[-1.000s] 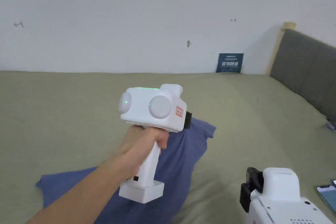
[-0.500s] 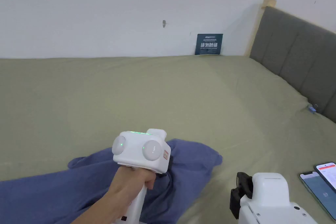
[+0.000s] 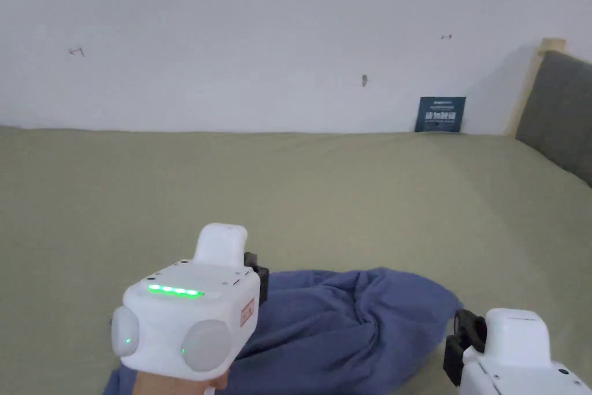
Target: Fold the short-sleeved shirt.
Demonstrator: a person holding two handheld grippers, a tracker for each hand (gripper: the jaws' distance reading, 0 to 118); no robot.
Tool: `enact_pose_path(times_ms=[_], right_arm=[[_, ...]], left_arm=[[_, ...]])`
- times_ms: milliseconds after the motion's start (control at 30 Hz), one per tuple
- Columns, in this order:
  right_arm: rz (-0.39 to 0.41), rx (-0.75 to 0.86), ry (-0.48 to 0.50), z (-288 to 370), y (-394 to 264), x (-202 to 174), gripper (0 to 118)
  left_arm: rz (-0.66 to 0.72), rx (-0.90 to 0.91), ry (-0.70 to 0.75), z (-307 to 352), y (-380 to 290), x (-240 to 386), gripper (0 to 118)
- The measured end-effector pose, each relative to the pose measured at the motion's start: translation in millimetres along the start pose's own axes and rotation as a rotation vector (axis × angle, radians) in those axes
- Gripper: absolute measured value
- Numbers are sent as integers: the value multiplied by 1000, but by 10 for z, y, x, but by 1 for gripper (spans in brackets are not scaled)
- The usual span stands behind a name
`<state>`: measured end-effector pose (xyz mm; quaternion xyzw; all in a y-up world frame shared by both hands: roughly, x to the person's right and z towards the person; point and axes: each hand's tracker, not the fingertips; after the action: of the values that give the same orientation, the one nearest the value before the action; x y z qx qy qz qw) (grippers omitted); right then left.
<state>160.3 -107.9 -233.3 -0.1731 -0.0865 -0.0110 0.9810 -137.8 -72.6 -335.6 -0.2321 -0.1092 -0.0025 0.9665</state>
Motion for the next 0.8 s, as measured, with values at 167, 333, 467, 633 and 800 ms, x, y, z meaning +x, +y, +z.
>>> enact_pose_path(times_ms=[167, 333, 467, 633, 800], right_arm=[[8, 32, 54, 152, 77, -270, 0], [29, 42, 99, 211, 60, -495, 0], [55, 41, 122, 194, 40, -628, 0], [56, 24, 127, 60, 43, -707, 0], [78, -1, 130, -210, 19, -713, 0]], left_arm=[[14, 109, 214, 1065, -302, -688, 0], [56, 86, 309, 1511, -501, -1060, 0], [86, 63, 316, 1448, -521, -1288, 0], [117, -7, 257, 955, -439, -1431, 0], [132, -246, 175, -102, -306, -1607, 0]])
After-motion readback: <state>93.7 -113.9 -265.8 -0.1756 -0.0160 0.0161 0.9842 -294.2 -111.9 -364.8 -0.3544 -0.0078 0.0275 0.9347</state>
